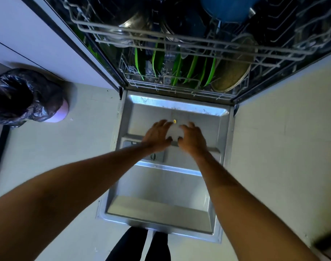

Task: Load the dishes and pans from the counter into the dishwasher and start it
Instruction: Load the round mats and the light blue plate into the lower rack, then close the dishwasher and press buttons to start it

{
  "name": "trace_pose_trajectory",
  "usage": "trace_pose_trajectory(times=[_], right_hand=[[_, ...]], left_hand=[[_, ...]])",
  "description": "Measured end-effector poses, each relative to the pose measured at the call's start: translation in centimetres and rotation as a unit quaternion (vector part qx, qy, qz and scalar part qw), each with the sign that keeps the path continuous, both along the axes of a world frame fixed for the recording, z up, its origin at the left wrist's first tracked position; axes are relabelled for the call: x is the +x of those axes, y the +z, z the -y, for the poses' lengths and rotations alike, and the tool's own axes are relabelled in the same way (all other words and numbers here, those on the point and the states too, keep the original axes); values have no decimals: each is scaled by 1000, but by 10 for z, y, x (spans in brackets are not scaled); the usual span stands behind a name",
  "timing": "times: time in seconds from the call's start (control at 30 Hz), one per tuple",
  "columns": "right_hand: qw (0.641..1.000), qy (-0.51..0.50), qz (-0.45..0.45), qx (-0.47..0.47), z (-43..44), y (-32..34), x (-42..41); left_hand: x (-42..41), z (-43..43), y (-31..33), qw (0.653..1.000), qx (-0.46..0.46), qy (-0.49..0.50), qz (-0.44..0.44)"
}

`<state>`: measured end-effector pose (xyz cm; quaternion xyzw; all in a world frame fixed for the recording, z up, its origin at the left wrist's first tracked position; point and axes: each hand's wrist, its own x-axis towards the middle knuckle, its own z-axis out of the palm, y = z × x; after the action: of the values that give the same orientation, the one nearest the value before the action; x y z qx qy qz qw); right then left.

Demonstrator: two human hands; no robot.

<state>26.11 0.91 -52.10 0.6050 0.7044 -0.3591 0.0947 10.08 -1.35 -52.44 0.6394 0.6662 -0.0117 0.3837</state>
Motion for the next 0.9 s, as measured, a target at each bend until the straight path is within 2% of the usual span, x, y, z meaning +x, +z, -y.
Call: trace_pose_trajectory(times=[0.23, 0.4, 0.53, 0.63, 0.77, 0.9], right_hand=[[984, 39, 27, -173, 165, -22, 22], [975, 72, 24, -210, 275, -33, 21], [978, 85, 22, -187, 337, -53, 19], [987, 76, 16, -142, 379, -76, 27], [996, 64, 29, -47, 402, -98, 45], [998, 26, 31, 45, 421, -122, 60]], left_hand=[[1, 181, -25, 994, -108, 7, -6], [-6, 287, -39, 987, -158, 4, -15], [-15, 334, -53, 986, -160, -7, -49], [-16, 367, -73, 985, -122, -95, -76], [-14, 384, -90, 966, -92, -213, -114], [-11, 403, -114, 955, -95, -241, -143]])
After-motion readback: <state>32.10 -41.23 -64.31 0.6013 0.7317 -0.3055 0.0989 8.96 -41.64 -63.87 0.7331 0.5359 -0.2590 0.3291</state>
